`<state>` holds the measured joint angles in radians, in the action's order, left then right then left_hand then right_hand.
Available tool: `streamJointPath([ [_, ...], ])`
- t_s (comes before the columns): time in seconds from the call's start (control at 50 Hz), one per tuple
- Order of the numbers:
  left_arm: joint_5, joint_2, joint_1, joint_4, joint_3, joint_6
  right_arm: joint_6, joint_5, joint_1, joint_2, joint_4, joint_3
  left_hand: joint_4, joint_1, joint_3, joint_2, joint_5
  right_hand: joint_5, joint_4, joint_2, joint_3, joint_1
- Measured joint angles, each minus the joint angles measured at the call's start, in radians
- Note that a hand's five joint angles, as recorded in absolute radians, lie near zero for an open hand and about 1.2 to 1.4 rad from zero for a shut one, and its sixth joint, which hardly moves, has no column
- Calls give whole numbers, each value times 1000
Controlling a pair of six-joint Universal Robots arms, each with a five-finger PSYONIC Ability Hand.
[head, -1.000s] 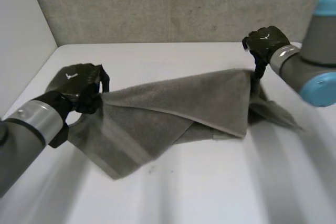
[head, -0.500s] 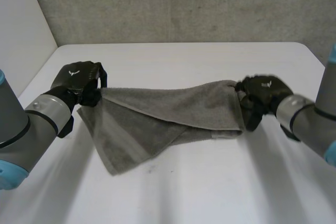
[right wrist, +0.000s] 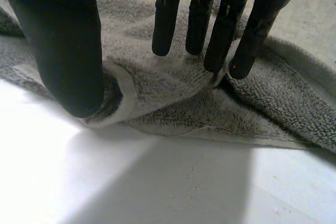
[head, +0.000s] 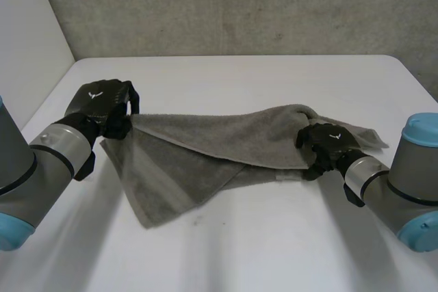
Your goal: Fold the towel.
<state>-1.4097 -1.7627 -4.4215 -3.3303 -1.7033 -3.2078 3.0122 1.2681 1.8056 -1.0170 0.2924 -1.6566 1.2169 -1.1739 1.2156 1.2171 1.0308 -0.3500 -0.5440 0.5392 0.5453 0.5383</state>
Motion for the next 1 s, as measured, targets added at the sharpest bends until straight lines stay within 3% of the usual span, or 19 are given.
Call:
streamJointPath([
  [0.16, 0, 5, -1, -1, -1, 0, 3, 8, 3, 31, 8, 25, 0, 0, 0, 0, 0, -82, -91, 106, 104, 106],
  [0.18, 0, 5, -1, -1, -1, 0, 3, 10, 3, 32, 15, 27, 0, 0, 0, 0, 0, -262, -276, 287, 276, 299],
  [0.2, 0, 4, -1, -1, 0, 0, 4, 17, 3, 32, 27, 30, 0, 0, 0, 0, 0, -262, -276, 287, 276, 299],
  [0.22, 0, 4, -2, -1, 0, 0, 5, 21, 3, 31, 35, 32, 0, 0, 0, 0, 0, -507, -531, 553, 529, 533],
  [0.32, -1, 6, -2, 0, 4, -3, 0, 63, 2, -10, 88, 46, 0, 0, 0, 0, 0, -559, -647, 634, 639, 540],
  [0.44, -4, 56, -1, 13, 29, -20, -11, 97, -6, -182, 93, 92, 0, 0, 1, 0, 0, -559, -649, 634, 640, 540],
  [0.54, -4, 155, -1, 43, 70, -55, -46, 79, -17, -336, -40, 185, 0, 0, 1, 0, 0, -559, -650, 634, 640, 540],
  [0.68, -3, 293, -1, 156, 167, -111, -188, -14, -70, -448, -433, 407, 0, 0, 1, 0, 0, -559, -652, 634, 642, 540],
  [0.84, -3, 313, -11, 364, 268, -270, -473, -76, -115, -430, -842, 631, 0, 0, 1, 0, 0, -559, -652, 634, 643, 540],
  [0.9, -4, 308, -11, 374, 269, -286, -489, -77, -115, -424, -860, 640, 0, 0, 1, 0, 0, -559, -652, 634, 643, 540],
  [0.92, -7, 261, -13, 403, 268, -348, -533, -77, -107, -387, -908, 655, 0, 0, 1, 0, 0, -559, -652, 634, 643, 540],
  [1.0, -16, 158, -12, 416, 260, -405, -573, -67, -80, -312, -929, 651, 0, 1, 1, 1, 5, -559, -652, 634, 643, 540],
])
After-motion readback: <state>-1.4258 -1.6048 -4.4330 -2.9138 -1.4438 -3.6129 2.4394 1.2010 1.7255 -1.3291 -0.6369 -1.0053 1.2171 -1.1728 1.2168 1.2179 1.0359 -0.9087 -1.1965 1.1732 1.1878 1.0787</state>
